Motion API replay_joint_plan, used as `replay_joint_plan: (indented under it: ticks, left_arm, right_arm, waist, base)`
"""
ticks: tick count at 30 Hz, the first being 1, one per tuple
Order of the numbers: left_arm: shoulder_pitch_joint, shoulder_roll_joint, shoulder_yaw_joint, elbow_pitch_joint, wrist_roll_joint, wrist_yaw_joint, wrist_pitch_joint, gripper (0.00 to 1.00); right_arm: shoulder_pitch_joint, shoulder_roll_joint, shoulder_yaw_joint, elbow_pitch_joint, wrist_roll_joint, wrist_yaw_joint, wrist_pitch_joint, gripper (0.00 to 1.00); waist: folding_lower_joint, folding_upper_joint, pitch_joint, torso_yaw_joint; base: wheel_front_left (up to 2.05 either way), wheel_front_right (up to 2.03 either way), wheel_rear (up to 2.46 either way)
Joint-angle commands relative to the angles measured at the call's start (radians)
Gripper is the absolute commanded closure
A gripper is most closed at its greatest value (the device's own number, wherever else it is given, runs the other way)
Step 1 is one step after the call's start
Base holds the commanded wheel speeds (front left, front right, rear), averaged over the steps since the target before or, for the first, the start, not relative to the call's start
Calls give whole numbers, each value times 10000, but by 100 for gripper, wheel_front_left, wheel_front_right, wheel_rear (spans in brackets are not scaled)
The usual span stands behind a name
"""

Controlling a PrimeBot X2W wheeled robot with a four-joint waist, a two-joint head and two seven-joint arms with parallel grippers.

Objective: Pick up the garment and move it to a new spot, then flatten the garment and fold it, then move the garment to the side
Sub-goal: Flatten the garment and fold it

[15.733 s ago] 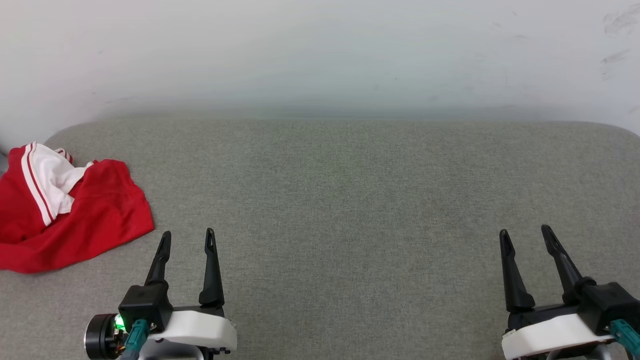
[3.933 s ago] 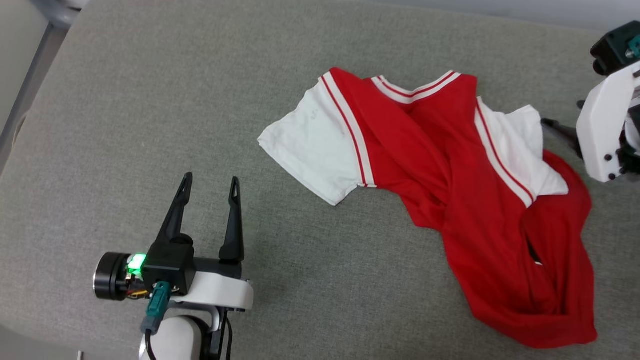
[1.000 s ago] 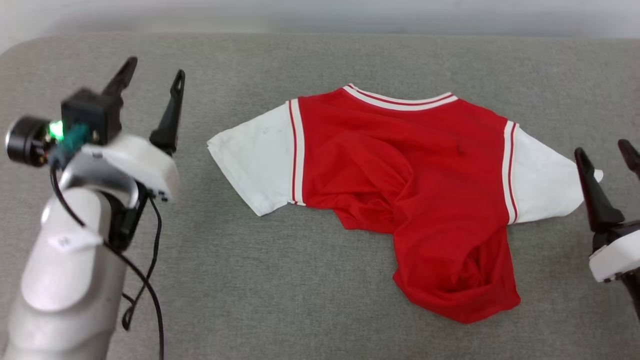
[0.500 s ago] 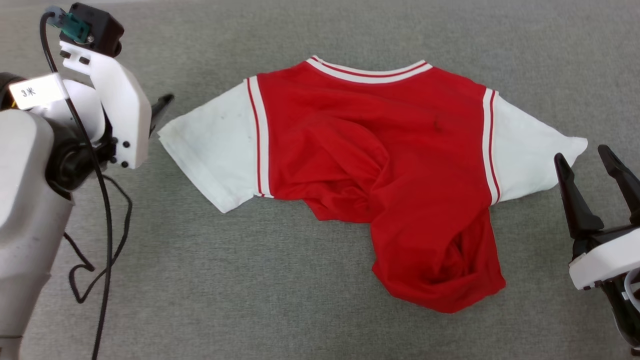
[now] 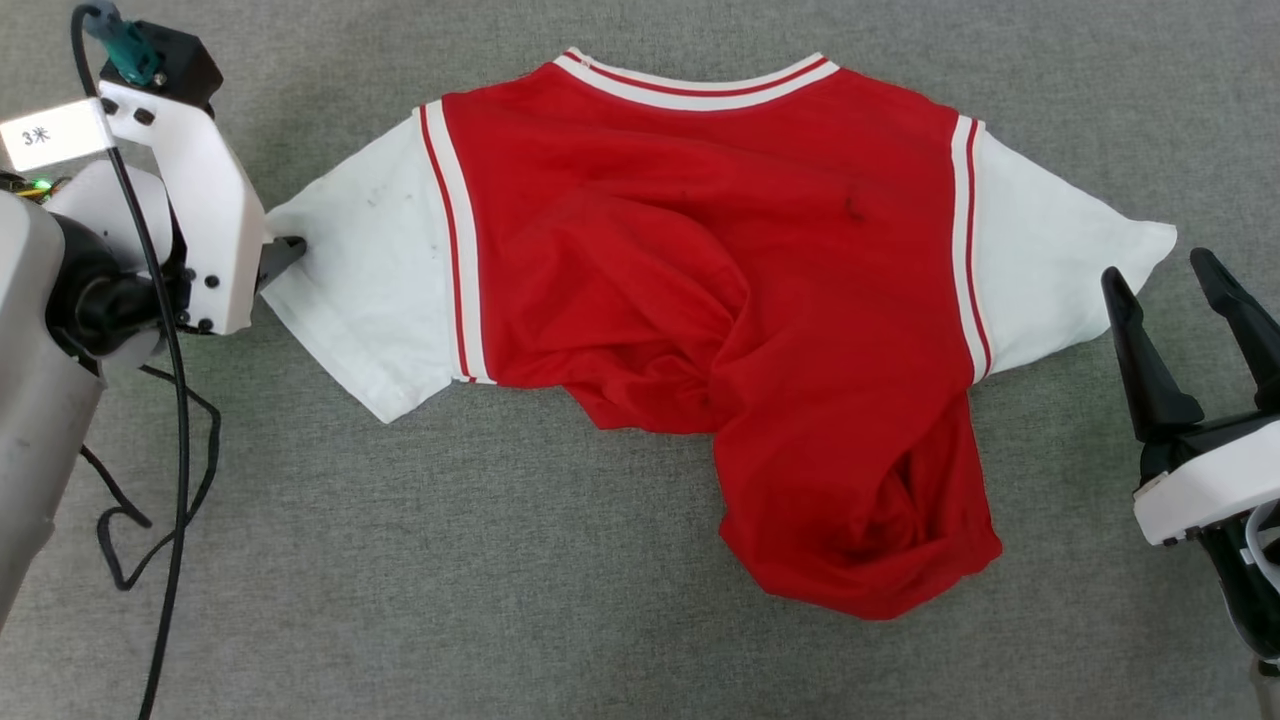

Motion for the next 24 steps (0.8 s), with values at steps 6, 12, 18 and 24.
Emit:
replay_joint_plan:
  ticks: [6, 12, 18, 24]
  left_arm:
    - [660, -105, -1249, 268, -532, -34, 614, 59]
    - [559, 104, -1593, 373, -774, -8, 134, 100]
    - [-129, 247, -1644, 51, -662, 0, -1332, 100]
    - [-447, 552, -1833, -597, -795, -1, -2468, 100]
  right_arm:
    - [-184, -142, -41, 83, 57, -11, -3, 0]
    - [-253, -240, -67, 75, 63, -11, 97, 0]
    - [-398, -721, -249, 81, 135, -11, 308, 0]
    - [-741, -1880, -181, 81, 470, -11, 1501, 0]
  waist:
    - [0, 0, 45, 14]
    - [0, 0, -175, 138]
    - [0, 0, -606, 335]
    - [0, 0, -986, 621]
  base:
    - [0, 0, 0]
    - [0, 0, 0]
    - [0, 0, 0]
    - [0, 0, 0]
